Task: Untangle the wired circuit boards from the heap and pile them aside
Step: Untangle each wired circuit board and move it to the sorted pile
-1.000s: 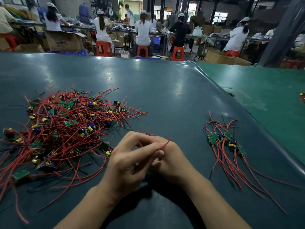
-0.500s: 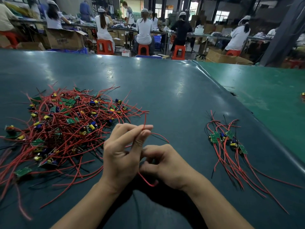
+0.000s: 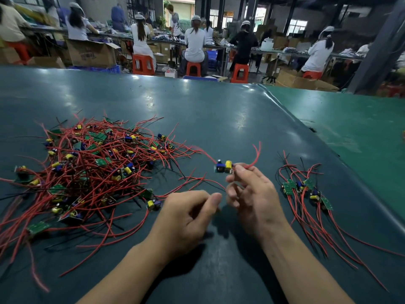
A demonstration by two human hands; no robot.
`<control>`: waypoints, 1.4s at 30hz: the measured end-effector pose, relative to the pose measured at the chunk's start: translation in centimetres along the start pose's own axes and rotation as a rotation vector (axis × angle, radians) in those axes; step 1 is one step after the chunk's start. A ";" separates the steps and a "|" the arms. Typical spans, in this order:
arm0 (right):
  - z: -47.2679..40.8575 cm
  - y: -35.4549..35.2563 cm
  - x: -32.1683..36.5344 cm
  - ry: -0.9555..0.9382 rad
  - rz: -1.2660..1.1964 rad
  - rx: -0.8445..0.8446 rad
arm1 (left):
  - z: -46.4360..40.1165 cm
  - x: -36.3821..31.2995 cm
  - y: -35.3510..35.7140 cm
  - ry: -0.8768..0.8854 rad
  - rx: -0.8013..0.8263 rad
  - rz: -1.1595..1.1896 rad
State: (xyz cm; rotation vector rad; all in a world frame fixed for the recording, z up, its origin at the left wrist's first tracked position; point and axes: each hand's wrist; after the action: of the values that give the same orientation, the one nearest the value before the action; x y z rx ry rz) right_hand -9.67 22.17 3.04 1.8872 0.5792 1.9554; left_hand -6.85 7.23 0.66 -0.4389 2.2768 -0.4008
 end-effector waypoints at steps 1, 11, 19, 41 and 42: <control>0.2 0.0 -0.1 0.030 0.015 0.044 | -0.1 0.0 0.1 -0.078 0.060 0.037; 0.4 0.5 -0.5 0.086 0.180 0.094 | -1.0 0.1 -0.1 -0.361 -0.183 0.475; 0.4 0.7 -0.4 0.055 0.206 0.051 | -0.7 0.1 -0.1 -0.409 -0.154 0.477; 0.2 0.3 -0.9 0.016 0.300 0.068 | -0.8 -0.5 -0.5 -0.428 -0.106 0.481; 0.1 0.3 -0.9 0.020 0.299 0.060 | -0.8 -0.5 -0.5 -0.422 -0.094 0.498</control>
State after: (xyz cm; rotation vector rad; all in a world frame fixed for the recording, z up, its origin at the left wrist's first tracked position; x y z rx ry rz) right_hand -9.50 21.47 2.45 2.0951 0.3818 2.1628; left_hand -7.00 7.10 1.70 0.0124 1.9061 0.0519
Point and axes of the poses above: each hand's wrist, its own z-axis away from the middle knuckle, its own y-axis out of the palm, x = y × z, and after that the axes turned 1 degree about z, right-handed
